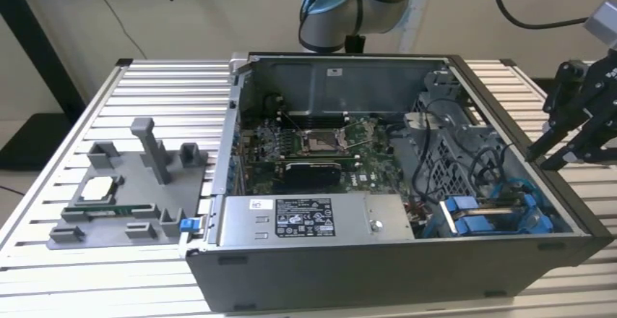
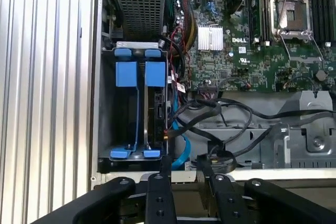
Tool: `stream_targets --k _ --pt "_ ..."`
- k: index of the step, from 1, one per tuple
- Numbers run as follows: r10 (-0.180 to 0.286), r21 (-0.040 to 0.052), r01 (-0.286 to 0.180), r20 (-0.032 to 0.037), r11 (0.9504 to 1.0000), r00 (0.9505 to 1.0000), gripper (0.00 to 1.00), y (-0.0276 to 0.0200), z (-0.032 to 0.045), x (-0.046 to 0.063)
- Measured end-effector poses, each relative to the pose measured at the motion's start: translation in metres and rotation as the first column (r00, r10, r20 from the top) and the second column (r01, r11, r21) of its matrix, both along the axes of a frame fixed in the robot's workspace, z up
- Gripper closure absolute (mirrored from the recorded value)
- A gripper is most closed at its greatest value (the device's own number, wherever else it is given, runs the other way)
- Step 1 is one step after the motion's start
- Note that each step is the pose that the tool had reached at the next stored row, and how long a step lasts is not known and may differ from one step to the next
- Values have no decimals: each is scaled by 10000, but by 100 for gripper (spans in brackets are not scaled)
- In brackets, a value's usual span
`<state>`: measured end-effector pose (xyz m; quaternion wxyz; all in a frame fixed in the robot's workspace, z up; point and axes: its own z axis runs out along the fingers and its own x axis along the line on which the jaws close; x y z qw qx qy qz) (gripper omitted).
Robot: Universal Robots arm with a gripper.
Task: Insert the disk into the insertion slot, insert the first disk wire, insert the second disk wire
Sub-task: 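Insert the second disk wire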
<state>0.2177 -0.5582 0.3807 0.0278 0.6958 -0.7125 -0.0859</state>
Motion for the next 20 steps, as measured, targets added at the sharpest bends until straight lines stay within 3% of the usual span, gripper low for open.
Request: stream_targets --k 10,16,17,20 --pt "148 64 -148 0 9999 9999 0 54 -13 79" --pt "147 67 -147 0 9999 9999 0 60 -18 87" --pt "148 69 -148 -26 9999 9999 0 64 -21 89" --pt "171 75 -169 -235 9998 9996 0 72 -25 100"
